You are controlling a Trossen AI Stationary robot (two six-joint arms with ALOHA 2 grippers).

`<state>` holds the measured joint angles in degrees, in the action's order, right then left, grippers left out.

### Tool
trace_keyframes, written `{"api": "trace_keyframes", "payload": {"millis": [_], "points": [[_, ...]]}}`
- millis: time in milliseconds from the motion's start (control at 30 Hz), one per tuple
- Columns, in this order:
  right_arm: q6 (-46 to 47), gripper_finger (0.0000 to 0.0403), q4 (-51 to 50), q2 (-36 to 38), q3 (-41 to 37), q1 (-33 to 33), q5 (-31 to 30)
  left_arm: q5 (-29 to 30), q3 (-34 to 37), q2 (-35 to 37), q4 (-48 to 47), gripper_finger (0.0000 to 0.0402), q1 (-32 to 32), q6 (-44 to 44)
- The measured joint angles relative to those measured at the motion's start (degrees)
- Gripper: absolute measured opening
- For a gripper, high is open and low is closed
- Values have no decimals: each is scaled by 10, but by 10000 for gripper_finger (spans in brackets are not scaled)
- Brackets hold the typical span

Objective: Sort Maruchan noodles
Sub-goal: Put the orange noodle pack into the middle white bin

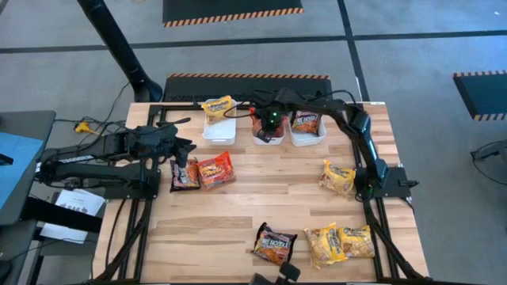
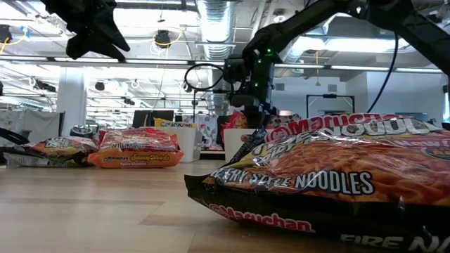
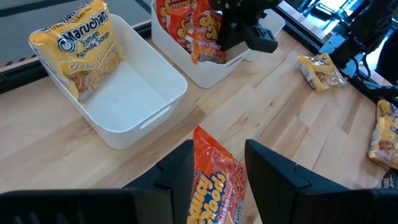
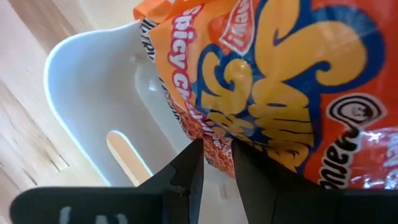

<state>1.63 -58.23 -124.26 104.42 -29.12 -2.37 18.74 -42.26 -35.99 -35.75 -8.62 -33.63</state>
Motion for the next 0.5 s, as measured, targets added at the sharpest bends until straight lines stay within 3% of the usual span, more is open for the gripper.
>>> {"api": "trace_keyframes", "payload": {"millis": [500], "points": [[-2,118,-97,-3,84,10,0,-15,0,0,-24,128,0,-1]]}}
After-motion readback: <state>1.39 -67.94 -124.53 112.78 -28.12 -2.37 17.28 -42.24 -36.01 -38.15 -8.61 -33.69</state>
